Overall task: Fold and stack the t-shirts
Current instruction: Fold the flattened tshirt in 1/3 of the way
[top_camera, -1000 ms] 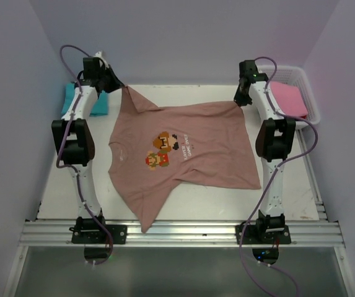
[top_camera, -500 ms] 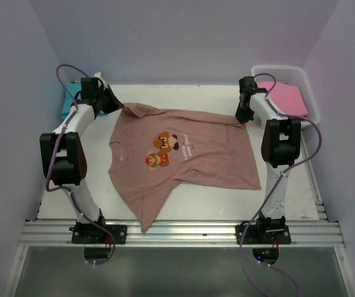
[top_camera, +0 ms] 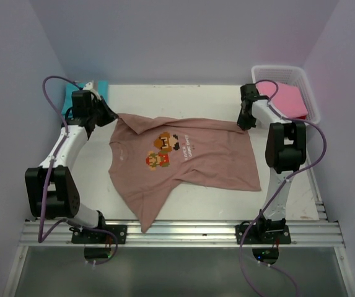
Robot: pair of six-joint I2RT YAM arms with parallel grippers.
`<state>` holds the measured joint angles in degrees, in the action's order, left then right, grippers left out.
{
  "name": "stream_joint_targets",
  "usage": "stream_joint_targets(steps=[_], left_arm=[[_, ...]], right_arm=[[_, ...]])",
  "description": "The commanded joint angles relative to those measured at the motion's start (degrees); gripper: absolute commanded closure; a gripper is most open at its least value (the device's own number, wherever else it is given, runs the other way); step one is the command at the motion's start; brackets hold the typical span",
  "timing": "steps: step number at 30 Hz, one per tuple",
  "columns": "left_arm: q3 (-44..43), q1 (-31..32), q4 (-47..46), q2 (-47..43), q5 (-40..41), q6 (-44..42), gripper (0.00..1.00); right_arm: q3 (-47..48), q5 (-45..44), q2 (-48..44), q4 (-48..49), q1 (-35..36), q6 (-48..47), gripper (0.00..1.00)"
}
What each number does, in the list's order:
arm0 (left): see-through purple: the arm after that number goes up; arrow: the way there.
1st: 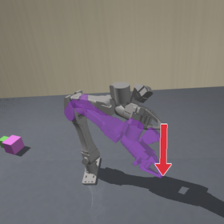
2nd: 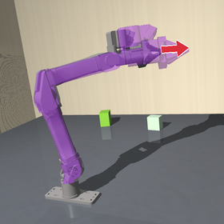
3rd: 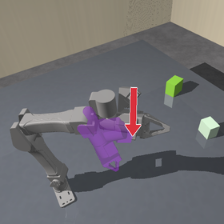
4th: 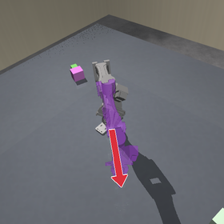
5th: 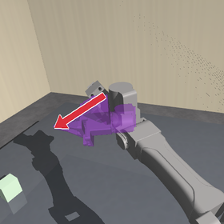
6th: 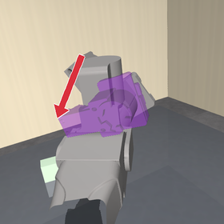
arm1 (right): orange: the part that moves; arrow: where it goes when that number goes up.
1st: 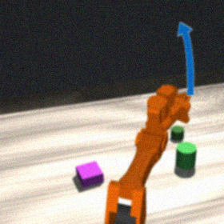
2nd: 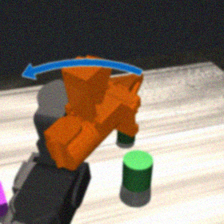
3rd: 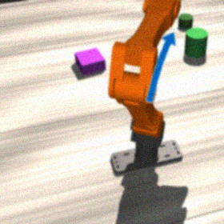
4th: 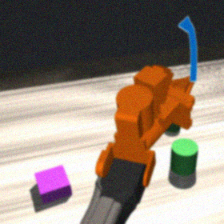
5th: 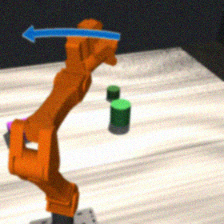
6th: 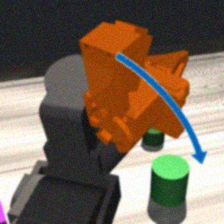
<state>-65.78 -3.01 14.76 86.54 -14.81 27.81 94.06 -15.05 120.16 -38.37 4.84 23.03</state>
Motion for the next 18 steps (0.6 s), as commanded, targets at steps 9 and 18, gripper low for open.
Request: stream_joint_targets(steps=[9,18], left_arm=[[4.8,-0.5,2.5,-8.4,1.8,-1.8,1.0],[7.3,-0.5,4.2,-11.5,2.2,-2.4,1.0]], right_arm=[[-5.6,-2.2,-8.3,2.7,-0.2,-0.3,1.0],[-8.6,-3.5,-12.7,2.6,-0.3,0.1,1.0]])
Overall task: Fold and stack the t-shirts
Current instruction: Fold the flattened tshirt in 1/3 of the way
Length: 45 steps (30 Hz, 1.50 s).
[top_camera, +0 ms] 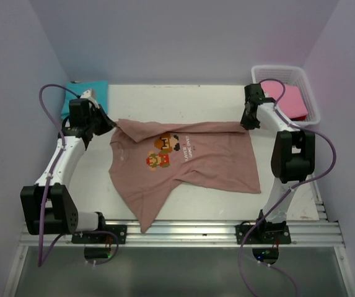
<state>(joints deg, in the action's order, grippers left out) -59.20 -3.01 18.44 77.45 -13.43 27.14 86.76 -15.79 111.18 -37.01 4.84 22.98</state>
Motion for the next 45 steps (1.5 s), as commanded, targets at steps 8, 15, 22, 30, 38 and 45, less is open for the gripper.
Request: stream_joint_targets(steps=[8,15,22,30,38,45], left_arm=[[3.2,-0.6,2.1,-5.8,2.2,-2.0,1.0],[5.1,-0.6,2.7,-7.4,1.4,-1.9,1.0],[7.4,-0.5,3.6,-7.9,2.7,-1.6,1.0],[9.1,-0.5,7.5,-14.2,5.2,0.8,0.3],[11.4,-0.6,1.5,-26.3,5.7,3.5,0.0],[10.3,-0.6,-8.9,-9.3,-1.3,3.5,1.0]], right_arm=[[-4.0,-3.4,-4.1,0.7,-0.3,0.6,1.0],[-3.5,-5.1,-3.0,-0.2,-0.3,0.7,1.0],[-4.8,-4.3,-3.0,-2.1,-0.2,1.1,0.94],[-11.3,-3.5,-12.4,-3.8,0.3,2.3,0.42],[-7.2,-4.2,-16.1,-3.8,0.3,2.0,0.41],[3.8,1.7,-3.3,-4.4,0.3,1.5,1.0]])
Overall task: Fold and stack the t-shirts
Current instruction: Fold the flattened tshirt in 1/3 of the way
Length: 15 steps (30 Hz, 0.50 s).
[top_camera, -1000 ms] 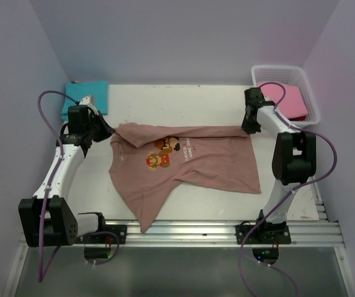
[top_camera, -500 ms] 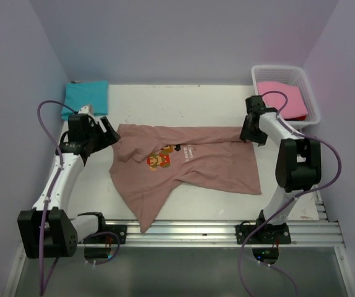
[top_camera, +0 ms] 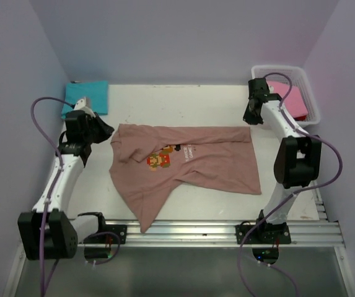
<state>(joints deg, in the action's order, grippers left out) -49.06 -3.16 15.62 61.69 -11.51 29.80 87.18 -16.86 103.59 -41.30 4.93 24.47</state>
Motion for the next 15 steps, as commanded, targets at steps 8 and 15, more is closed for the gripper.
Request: stream_joint_targets(steps=[8,15], left_arm=[[-5.5,-0.4,-19.5,23.7,-10.9,2.3,1.0],[-6.2,-0.4,-23.5,31.2,-13.1,4.5,1.0]], right_arm=[[16.8,7.2,17.8,-1.3,0.3,-0.6,1.0],[16.4,8.4,20.0,0.1,0.3,-0.6,1.0]])
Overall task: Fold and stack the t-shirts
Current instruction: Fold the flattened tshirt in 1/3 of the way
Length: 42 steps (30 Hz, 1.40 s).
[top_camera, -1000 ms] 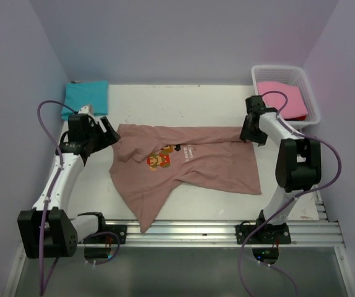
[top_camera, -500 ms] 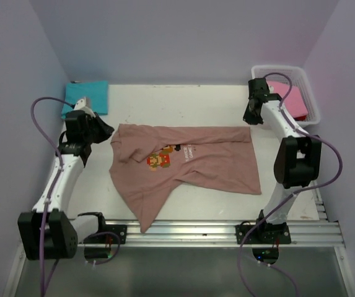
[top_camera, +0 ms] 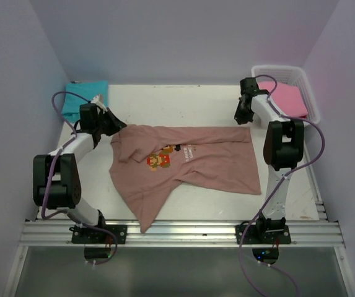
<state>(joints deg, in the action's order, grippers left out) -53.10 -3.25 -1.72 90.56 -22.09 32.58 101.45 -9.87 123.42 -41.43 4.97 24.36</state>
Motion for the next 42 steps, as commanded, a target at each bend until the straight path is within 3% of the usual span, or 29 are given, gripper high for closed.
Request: stream_joint_targets(steps=[1,10,18,29,42], left_arm=[[-2.4,-0.4,-6.0,3.0,-2.5,1.9,1.0],[-3.8,-0.3,-2.2,6.0,-1.0,1.2,1.0],[-5.3,-0.3,-1.4,10.9,-1.0,2.1,1.0],[-13.2,-0.4,-2.2,24.4,-1.0,3.5,1.0],[-39.6,-0.7,8.9,39.2,0.6,3.3,1.0]], right_arm=[[1.7,1.4,0.2,0.1,0.2,-0.5,1.0],[-10.1,1.5,-5.1,4.0,0.2,0.7,1.0],[-7.7,1.7,-1.4,2.4,0.2,0.6,1.0],[7.4,1.4,7.8,-2.5,0.2,0.4,1.0],[29.8,1.5,21.8,-7.3,0.1,0.4,1.0]])
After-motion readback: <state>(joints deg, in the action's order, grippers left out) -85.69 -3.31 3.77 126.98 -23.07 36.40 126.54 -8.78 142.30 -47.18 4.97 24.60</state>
